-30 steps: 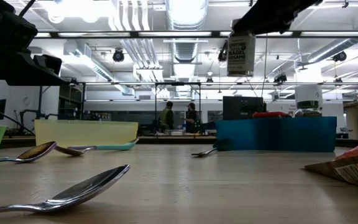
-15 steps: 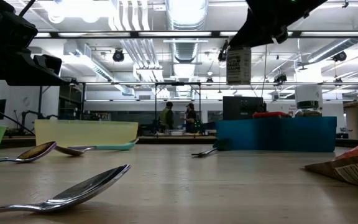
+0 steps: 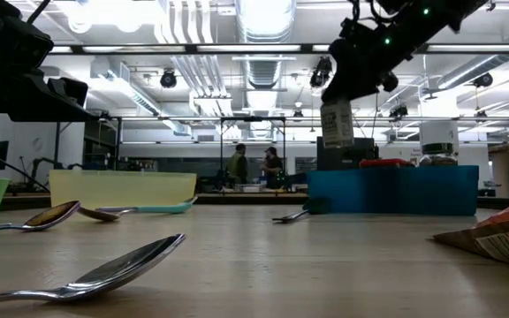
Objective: Pick & Place Food Item
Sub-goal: Put the white seasoning bottle into the blue bin
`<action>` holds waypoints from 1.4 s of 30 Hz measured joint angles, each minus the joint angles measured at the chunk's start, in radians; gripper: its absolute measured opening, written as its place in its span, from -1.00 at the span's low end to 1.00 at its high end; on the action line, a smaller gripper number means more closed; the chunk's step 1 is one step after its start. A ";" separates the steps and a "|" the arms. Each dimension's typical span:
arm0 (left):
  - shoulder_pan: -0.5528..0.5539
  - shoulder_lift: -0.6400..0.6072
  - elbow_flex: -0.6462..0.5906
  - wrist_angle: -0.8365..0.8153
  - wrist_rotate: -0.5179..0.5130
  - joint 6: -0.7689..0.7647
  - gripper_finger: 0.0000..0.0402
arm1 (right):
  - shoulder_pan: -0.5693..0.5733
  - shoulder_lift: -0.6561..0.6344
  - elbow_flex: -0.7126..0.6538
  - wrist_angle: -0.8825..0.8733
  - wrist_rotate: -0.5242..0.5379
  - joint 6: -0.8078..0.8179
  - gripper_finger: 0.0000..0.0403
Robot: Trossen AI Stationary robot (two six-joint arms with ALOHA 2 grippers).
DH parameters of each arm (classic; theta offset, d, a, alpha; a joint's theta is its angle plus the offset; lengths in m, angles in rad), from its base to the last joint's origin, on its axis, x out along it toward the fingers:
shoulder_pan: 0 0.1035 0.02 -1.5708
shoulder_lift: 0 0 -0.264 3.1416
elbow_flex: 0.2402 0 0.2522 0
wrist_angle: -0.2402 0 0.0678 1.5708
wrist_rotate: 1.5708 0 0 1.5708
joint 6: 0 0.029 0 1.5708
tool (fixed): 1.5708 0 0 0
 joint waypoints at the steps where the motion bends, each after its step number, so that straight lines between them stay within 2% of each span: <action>1: 0.000 0.000 0.000 0.000 0.000 0.000 -1.00 | -0.020 -0.001 -0.004 0.000 -0.019 0.000 -0.03; 4: 0.000 0.000 0.000 0.000 0.000 0.000 -1.00 | -0.067 0.001 -0.021 0.018 -0.039 0.002 -0.03; 10: 0.000 0.000 0.000 0.000 0.000 0.000 -1.00 | -0.142 0.008 -0.123 0.170 -0.089 -0.001 -0.03; 19: 0.000 0.000 0.000 0.000 0.000 0.000 -1.00 | -0.243 0.008 -0.201 0.215 -0.157 0.055 -0.03; 26: 0.000 0.000 0.000 0.000 0.000 0.000 -1.00 | -0.258 0.038 -0.237 0.217 -0.164 0.091 -0.03; 36: 0.000 0.000 0.000 0.000 0.000 0.000 -1.00 | -0.258 0.162 -0.273 0.373 -0.174 0.110 -0.03; 42: 0.000 0.000 0.000 0.000 0.000 0.000 -1.00 | -0.257 0.184 -0.269 0.387 -0.172 0.132 -0.03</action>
